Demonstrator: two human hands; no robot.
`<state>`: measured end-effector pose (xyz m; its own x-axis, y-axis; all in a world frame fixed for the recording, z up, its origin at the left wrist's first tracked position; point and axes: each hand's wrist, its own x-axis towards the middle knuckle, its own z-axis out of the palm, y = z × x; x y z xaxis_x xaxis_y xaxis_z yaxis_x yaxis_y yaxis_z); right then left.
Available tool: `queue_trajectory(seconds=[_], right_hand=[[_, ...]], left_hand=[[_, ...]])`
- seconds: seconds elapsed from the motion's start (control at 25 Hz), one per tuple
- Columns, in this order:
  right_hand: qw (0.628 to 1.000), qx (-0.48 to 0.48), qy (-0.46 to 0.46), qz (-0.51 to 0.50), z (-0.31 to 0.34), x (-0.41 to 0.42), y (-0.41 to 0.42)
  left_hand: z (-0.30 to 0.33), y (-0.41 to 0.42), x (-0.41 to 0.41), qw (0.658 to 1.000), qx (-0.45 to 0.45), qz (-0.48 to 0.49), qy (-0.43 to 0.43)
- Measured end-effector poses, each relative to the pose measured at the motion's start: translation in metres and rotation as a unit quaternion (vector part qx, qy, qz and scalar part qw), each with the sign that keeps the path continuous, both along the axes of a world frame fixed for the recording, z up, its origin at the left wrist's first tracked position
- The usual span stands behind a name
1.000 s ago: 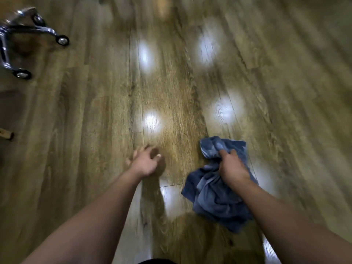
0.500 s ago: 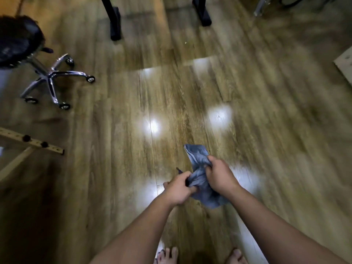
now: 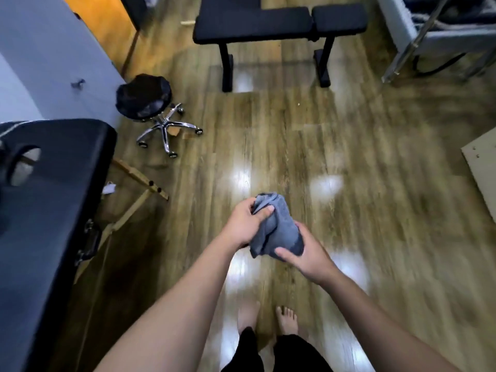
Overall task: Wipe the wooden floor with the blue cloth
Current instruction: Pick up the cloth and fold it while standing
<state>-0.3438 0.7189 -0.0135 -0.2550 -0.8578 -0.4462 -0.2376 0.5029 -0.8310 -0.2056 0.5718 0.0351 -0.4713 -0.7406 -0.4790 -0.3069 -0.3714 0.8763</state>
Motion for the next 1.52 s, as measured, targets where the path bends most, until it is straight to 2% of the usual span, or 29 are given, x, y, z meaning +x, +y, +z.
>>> queue_trajectory(seconds=[0.08,0.16,0.28,0.36,0.48,0.6,0.8,1.04,1.24,1.4,1.52], right_hand=[[0.994,0.004,0.087,0.059,0.0,0.007,-0.006],[0.988,0.005,0.133,0.073,0.003,0.008,-0.022],[0.986,-0.029,0.115,0.115,0.014,0.02,-0.048],[0.987,-0.045,0.084,0.128,0.026,0.033,-0.063],[0.975,-0.067,0.084,0.194,0.038,0.066,-0.075],[0.947,-0.106,0.09,0.288,0.054,0.114,-0.079],[0.867,-0.14,0.098,0.468,0.084,0.217,-0.074],[0.811,-0.161,0.079,0.557,0.095,0.367,-0.04],[0.751,-0.173,0.044,0.636,0.085,0.502,0.016],[0.727,-0.152,0.017,0.67,0.081,0.612,0.058],[0.738,-0.141,-0.015,0.66,0.083,0.686,0.077]], left_hand=[[0.021,-0.002,0.022,0.999,0.016,0.052,-0.002],[0.03,0.002,0.046,0.994,0.014,0.091,-0.052],[0.037,0.021,0.089,0.969,-0.034,0.179,-0.169],[0.041,0.04,0.121,0.964,-0.028,0.202,-0.17],[0.042,0.082,0.171,0.972,-0.067,0.154,-0.162],[0.048,0.121,0.216,0.939,-0.133,0.154,-0.277],[0.051,0.197,0.305,0.878,-0.113,0.251,-0.392],[0.041,0.299,0.399,0.822,-0.094,0.459,-0.324],[0.036,0.376,0.484,0.732,-0.041,0.627,-0.264],[0.035,0.429,0.563,0.671,-0.043,0.706,-0.222],[0.037,0.456,0.613,0.626,-0.03,0.754,-0.198]])
